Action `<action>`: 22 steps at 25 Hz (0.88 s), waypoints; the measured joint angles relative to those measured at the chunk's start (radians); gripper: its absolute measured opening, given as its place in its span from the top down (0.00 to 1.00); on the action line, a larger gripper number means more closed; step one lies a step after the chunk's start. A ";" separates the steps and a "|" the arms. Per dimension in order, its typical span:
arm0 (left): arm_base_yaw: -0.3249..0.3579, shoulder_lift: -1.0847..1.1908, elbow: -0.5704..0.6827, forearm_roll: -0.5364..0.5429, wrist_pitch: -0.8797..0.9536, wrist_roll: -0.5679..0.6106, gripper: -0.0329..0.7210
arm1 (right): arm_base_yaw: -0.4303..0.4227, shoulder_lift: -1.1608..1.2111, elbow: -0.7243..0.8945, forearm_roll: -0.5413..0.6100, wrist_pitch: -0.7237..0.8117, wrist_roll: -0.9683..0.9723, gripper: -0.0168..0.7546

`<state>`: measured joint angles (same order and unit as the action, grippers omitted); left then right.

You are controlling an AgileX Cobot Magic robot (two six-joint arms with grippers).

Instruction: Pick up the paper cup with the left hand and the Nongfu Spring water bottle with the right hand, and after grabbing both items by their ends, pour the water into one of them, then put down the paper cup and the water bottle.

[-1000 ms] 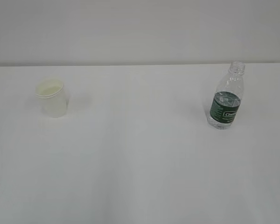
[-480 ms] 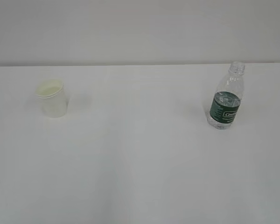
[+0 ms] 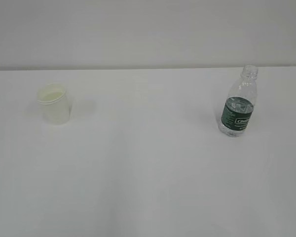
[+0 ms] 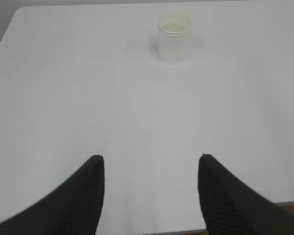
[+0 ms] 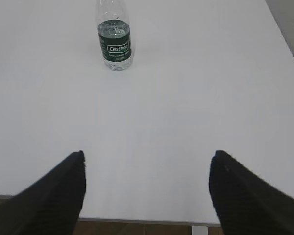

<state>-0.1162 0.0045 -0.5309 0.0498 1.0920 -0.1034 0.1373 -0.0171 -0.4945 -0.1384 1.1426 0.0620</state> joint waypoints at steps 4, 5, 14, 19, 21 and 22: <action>0.000 0.000 0.000 0.000 0.000 0.000 0.38 | 0.000 0.000 0.000 0.000 0.000 0.000 0.22; 0.000 0.000 0.000 0.000 0.000 0.000 0.38 | 0.000 0.000 0.000 0.000 0.000 0.000 0.22; -0.005 0.000 0.000 0.000 0.000 0.000 0.38 | 0.000 0.000 0.000 0.003 0.000 0.000 0.22; -0.055 0.000 0.000 0.000 0.000 0.000 0.38 | 0.000 0.000 0.000 0.027 0.000 0.001 0.22; -0.058 0.000 0.000 0.000 0.000 0.000 0.38 | 0.000 0.000 0.000 0.025 0.000 0.001 0.22; -0.058 0.000 0.000 0.000 0.000 0.000 0.38 | 0.000 0.000 0.000 0.025 0.000 0.001 0.22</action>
<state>-0.1738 0.0045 -0.5309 0.0498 1.0920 -0.1034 0.1373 -0.0171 -0.4945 -0.1138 1.1426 0.0627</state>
